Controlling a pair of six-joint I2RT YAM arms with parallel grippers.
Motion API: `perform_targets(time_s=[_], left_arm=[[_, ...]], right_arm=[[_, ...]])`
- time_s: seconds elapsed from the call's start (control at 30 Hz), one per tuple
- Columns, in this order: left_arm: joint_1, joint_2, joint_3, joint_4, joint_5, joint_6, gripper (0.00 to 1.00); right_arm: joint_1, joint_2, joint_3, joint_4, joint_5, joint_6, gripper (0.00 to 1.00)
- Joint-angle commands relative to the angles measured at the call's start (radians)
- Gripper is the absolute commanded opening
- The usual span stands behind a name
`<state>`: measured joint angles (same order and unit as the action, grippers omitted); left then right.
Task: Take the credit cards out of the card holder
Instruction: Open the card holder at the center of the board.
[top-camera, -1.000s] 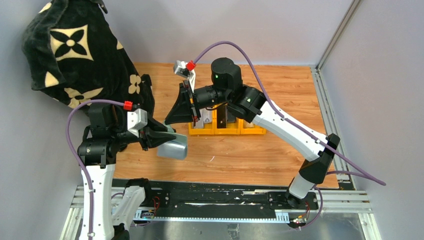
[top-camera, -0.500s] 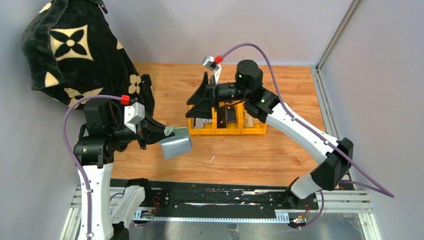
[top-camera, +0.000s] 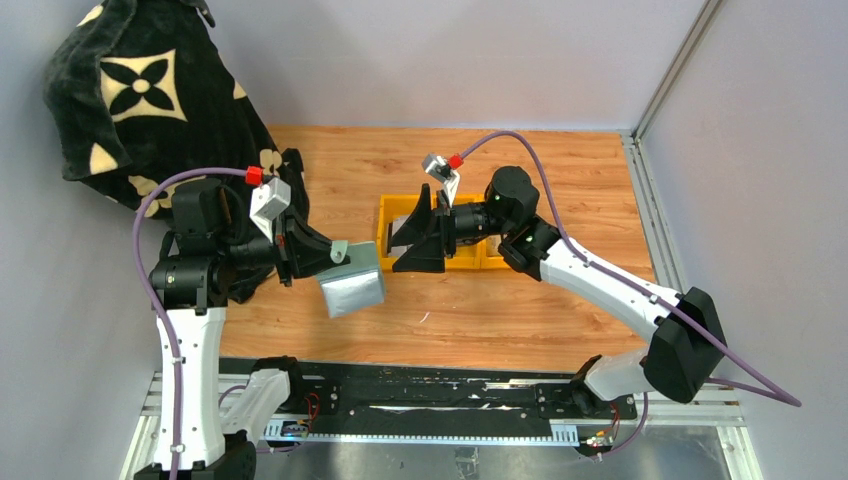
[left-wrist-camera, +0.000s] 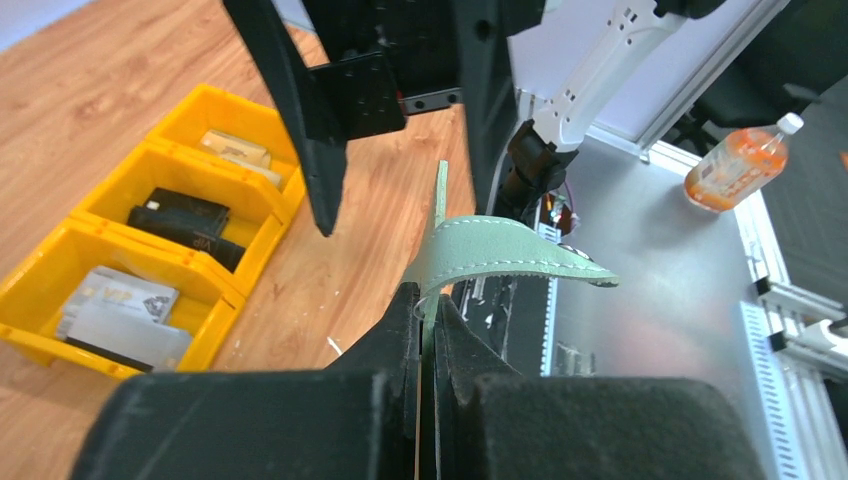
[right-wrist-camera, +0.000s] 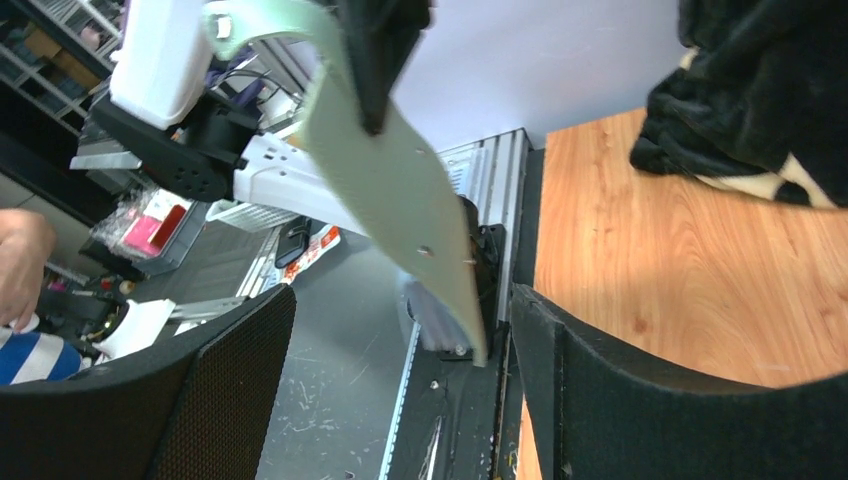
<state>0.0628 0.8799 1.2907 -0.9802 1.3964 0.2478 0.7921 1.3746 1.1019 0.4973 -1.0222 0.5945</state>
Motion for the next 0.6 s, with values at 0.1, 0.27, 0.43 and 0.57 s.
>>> perform_targets(time_s=[0.1, 0.27, 0.43, 0.57], left_arm=[[-0.004, -0.002, 0.054, 0.002, -0.027, -0.126, 0.0], [-0.004, -0.003, 0.055, 0.002, -0.04, -0.154, 0.0], [-0.004, -0.007, 0.056, 0.003, -0.074, -0.159, 0.09], [-0.004, -0.026, 0.009, 0.003, -0.103, -0.153, 0.62]], right_arm=[[0.064, 0.104, 0.137, 0.071, 0.037, 0.035, 0.62], [0.098, 0.154, 0.189, 0.05, 0.04, 0.044, 0.25], [0.096, 0.126, 0.175, -0.01, 0.071, 0.017, 0.0], [0.075, 0.087, 0.155, 0.014, 0.084, 0.051, 0.0]])
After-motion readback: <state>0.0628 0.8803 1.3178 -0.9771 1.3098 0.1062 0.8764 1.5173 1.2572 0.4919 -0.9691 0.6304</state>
